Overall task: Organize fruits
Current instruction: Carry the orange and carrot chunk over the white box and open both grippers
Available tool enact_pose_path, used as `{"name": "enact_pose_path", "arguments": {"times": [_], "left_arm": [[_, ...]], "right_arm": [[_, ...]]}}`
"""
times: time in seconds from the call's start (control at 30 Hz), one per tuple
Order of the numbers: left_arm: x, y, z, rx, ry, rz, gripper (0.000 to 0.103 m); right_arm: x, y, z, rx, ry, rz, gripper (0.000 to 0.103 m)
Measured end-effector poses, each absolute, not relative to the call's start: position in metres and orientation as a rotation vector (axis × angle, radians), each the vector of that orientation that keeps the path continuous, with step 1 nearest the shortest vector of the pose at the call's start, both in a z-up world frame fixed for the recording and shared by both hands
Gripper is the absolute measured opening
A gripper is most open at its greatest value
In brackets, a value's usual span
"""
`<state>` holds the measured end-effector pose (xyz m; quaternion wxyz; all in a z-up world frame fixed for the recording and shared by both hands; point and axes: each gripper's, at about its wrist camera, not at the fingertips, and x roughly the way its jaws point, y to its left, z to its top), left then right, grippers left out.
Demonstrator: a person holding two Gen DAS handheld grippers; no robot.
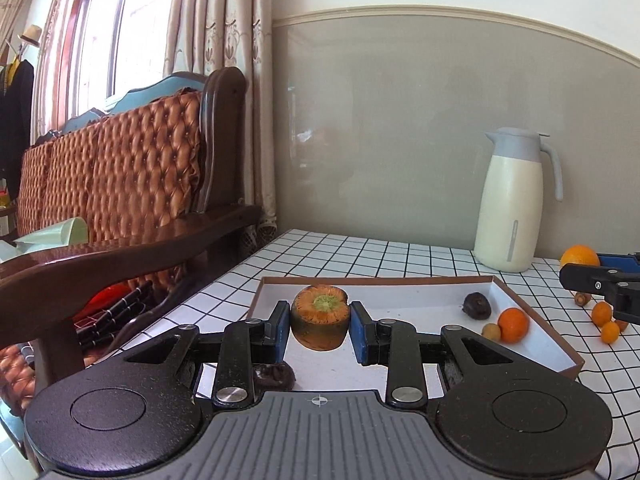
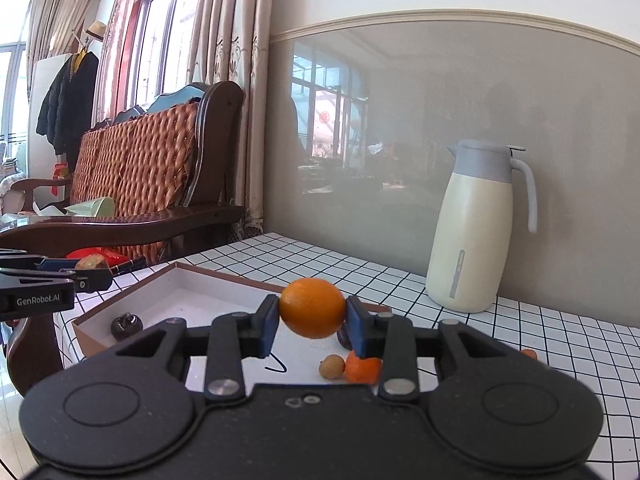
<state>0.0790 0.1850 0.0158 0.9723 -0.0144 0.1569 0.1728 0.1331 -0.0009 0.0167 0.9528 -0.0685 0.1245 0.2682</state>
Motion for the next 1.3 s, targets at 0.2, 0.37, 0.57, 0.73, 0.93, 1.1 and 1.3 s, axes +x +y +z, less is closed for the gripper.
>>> {"name": "enact_pose_path", "arguments": {"times": [0.2, 0.37, 0.57, 0.73, 0.93, 1.1, 1.3], "left_arm": [[0.086, 0.195, 0.022, -0.051, 0.288, 0.367, 0.032], [0.096, 0.2, 0.024, -0.054, 0.281, 0.372, 0.032], [0.107, 0.205, 0.023, -0.056, 0.286, 0.371, 0.032], [0.12, 0.205, 0.02, -0.036, 0.295, 0.366, 0.032], [0.134, 0.209, 0.019, -0.039, 0.312, 0.364, 0.032], [0.148, 0.213, 0.015, -0.046, 0.328, 0.36, 0.032], [0.16, 0.216, 0.012, -0.046, 0.338, 0.365, 0.032]], "right_arm": [[0.138, 0.014, 0.017, -0.147, 0.249, 0.562, 0.027], [0.142, 0.019, 0.02, -0.153, 0.241, 0.562, 0.027], [0.157, 0.023, 0.021, -0.162, 0.238, 0.547, 0.027], [0.166, 0.022, 0.018, -0.147, 0.251, 0.534, 0.027], [0.174, 0.024, 0.018, -0.14, 0.249, 0.528, 0.027], [0.184, 0.026, 0.018, -0.137, 0.251, 0.522, 0.027], [0.196, 0.026, 0.016, -0.133, 0.262, 0.517, 0.027]]}}
